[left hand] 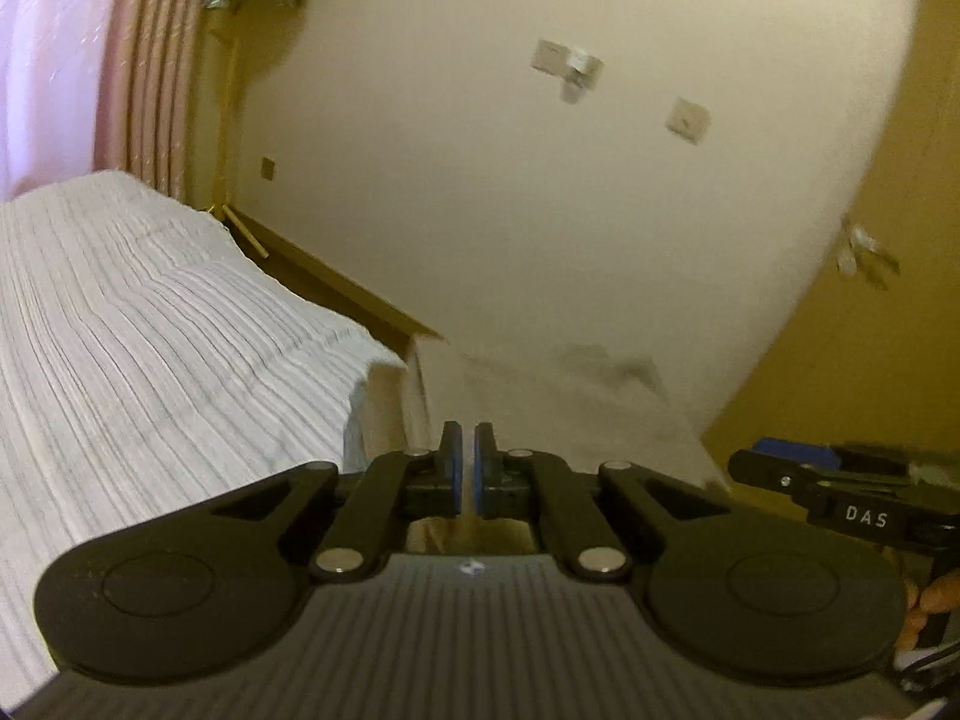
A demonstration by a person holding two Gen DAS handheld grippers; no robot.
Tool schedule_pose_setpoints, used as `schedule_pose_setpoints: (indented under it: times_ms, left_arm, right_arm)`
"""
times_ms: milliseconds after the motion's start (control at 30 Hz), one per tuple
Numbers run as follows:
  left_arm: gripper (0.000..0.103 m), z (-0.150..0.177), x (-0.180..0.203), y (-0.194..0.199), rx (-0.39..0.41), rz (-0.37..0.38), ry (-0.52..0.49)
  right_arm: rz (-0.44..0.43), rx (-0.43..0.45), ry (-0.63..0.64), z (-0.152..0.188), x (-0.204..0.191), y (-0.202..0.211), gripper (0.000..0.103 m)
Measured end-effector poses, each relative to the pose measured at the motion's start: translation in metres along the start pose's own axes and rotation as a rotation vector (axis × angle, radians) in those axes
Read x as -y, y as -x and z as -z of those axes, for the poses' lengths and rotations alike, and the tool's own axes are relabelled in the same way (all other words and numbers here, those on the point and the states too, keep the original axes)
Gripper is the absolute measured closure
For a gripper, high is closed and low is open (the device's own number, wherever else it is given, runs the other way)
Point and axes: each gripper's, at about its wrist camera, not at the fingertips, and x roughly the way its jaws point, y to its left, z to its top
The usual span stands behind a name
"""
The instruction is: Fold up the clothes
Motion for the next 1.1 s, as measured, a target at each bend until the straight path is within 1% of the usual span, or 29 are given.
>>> schedule_pose_setpoints:
  times_ms: [67,167,233,333,467,533,667,733,767,833,900,933,967,1000,1033,1100]
  left_arm:
    - [0.102,0.01,0.007,-0.005,-0.04,-0.023,-0.019]
    - [0.102,0.024,0.004,-0.022,-0.1,-0.08,0.027]
    - [0.102,0.026,0.003,-0.027,-0.105,-0.095,0.049]
    - [0.102,0.022,0.006,-0.027,-0.112,-0.122,0.048]
    - [0.102,0.022,0.021,-0.003,-0.132,-0.171,0.03]
    - [0.102,0.025,0.026,0.014,-0.155,-0.188,0.042]
    - [0.1,0.033,0.038,0.046,-0.21,-0.206,0.053]
    - [0.099,0.037,0.043,0.063,-0.218,-0.204,0.04]
    - [0.097,0.038,0.046,0.071,-0.216,-0.202,0.03]
    - [0.087,0.038,0.052,0.087,-0.207,-0.204,0.018]
    - [0.082,0.038,0.057,0.103,-0.195,-0.211,0.001]
    - [0.08,0.038,0.06,0.111,-0.189,-0.217,-0.01]
    - [0.079,0.038,0.063,0.117,-0.188,-0.228,-0.021]
    - [0.077,0.038,0.066,0.124,-0.187,-0.239,-0.032]
    - [0.074,0.039,0.068,0.131,-0.187,-0.25,-0.042]
    - [0.067,0.041,0.072,0.144,-0.189,-0.262,-0.051]
  right_arm:
    - [0.0,-0.03,0.029,0.013,-0.009,0.005,0.066]
    - [0.005,-0.078,0.056,0.031,-0.018,-0.008,0.066]
    - [0.018,-0.106,0.078,0.043,-0.023,-0.022,0.066]
    - [0.044,-0.101,0.079,0.046,-0.028,-0.027,0.066]
    - [0.058,-0.098,0.053,0.041,-0.032,-0.01,0.066]
    - [0.058,-0.098,0.034,0.04,-0.033,0.001,0.066]
    - [0.098,-0.166,-0.012,0.041,-0.041,0.025,0.066]
    - [0.12,-0.21,-0.061,0.044,-0.045,0.036,0.066]
    - [0.123,-0.222,-0.086,0.044,-0.046,0.041,0.066]
    - [0.121,-0.22,-0.12,0.045,-0.053,0.055,0.066]
    - [0.128,-0.209,-0.129,0.046,-0.063,0.069,0.065]
    - [0.137,-0.201,-0.128,0.046,-0.068,0.076,0.059]
    - [0.157,-0.19,-0.125,0.048,-0.074,0.084,0.038]
    - [0.177,-0.179,-0.123,0.049,-0.079,0.092,0.029]
    - [0.195,-0.167,-0.12,0.05,-0.084,0.101,0.025]
    - [0.21,-0.153,-0.109,0.054,-0.095,0.115,0.025]
